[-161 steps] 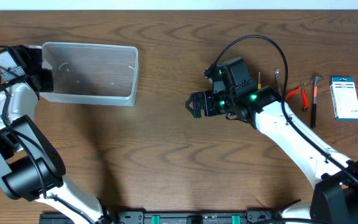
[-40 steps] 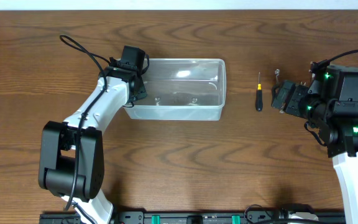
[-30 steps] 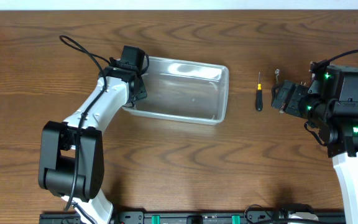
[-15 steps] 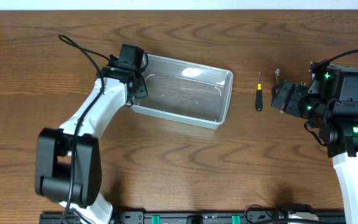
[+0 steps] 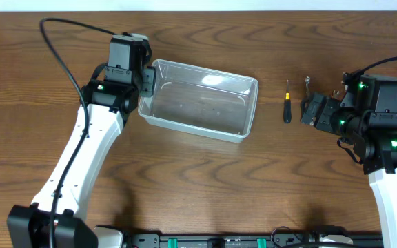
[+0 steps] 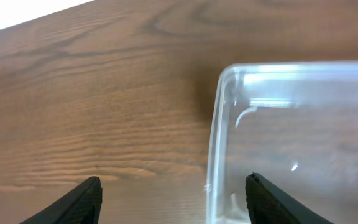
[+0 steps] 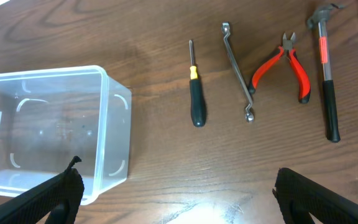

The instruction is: Pack container

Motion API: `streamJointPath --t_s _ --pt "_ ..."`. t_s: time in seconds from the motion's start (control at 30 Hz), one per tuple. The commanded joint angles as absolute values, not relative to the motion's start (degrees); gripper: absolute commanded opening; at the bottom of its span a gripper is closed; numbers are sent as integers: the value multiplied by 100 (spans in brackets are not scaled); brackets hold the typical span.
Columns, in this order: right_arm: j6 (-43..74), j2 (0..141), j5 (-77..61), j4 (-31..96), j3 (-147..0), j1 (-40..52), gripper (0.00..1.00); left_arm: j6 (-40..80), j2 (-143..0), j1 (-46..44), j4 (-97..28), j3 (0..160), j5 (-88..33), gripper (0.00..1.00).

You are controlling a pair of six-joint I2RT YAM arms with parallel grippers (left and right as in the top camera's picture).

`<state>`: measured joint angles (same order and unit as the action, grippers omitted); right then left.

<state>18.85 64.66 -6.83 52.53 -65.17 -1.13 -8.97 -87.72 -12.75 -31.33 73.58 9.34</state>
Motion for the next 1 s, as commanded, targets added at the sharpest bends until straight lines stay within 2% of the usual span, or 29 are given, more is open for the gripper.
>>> streamJointPath --t_s 0.0,0.13,0.37,0.57,0.73,0.97 --pt "1815 6451 -709 5273 -6604 -143 99 -2283 -9072 -1249 -3186 7406 543 66" --pt "1815 6449 -709 5275 -6604 -143 99 -2609 -9336 -1234 -3168 7406 237 66" --pt "1815 6604 -709 5433 -6587 -143 99 -2071 -9428 -978 -3041 7406 235 67" --pt "1852 7430 -755 5704 -6587 -143 99 -1605 -9395 -676 -2814 7406 231 68" --pt "1885 8178 -1476 5492 -6587 -139 99 -1592 -9400 -460 -2757 7406 185 69" --pt "1927 8597 -1594 5221 -6587 -43 99 -1597 -9509 -290 -2788 7406 -766 69"
